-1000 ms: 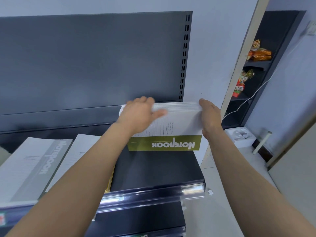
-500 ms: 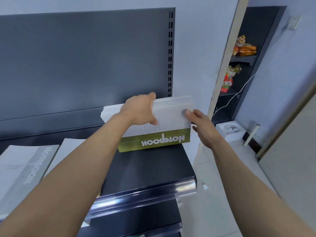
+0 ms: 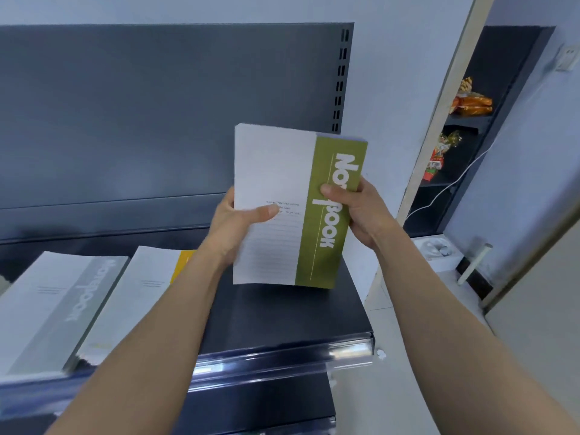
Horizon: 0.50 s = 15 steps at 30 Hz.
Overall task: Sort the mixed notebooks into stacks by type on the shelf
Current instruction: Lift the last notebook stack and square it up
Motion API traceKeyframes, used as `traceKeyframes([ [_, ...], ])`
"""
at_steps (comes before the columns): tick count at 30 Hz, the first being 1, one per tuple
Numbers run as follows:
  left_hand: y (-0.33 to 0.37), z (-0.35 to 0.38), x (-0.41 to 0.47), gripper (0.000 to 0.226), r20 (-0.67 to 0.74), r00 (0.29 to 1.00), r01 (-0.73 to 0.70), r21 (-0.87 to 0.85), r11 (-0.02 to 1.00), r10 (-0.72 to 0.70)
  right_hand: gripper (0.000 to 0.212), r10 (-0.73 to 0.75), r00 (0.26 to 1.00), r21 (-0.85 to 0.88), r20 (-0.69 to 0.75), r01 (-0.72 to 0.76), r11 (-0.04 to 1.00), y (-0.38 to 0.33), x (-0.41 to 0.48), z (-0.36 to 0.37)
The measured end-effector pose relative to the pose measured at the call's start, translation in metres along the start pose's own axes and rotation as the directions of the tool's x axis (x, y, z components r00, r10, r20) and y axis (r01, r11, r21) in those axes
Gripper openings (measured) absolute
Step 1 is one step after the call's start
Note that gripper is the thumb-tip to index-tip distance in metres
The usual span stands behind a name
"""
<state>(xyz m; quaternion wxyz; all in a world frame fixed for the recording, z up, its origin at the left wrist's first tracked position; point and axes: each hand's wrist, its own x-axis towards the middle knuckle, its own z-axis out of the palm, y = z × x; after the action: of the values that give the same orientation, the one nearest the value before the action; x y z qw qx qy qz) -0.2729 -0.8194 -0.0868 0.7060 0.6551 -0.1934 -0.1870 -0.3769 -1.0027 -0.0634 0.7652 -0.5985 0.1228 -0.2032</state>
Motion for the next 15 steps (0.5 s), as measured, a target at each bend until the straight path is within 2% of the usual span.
traceKeyframes([
  [4,-0.028,-0.009,-0.005,0.074,-0.008,1.0,0.008,-0.073,0.997,-0.008,0.047,-0.016,1.0,-0.147,0.008,0.017,0.989,0.011,-0.001,0.007],
  [8,-0.036,-0.014,-0.007,0.081,0.017,0.999,-0.051,-0.043,0.998,0.052,0.052,-0.029,0.999,-0.202,0.045,0.037,0.979,0.015,-0.001,0.005],
  [11,-0.038,-0.014,-0.009,0.081,0.031,0.996,-0.084,0.001,0.996,0.084,0.063,0.037,0.995,-0.312,0.094,-0.005,0.95,0.025,-0.002,-0.001],
  [15,-0.04,-0.017,-0.013,0.083,0.069,0.993,-0.106,0.072,0.992,0.101,0.056,0.072,0.992,-0.375,0.106,-0.028,0.927,0.041,-0.009,-0.004],
])
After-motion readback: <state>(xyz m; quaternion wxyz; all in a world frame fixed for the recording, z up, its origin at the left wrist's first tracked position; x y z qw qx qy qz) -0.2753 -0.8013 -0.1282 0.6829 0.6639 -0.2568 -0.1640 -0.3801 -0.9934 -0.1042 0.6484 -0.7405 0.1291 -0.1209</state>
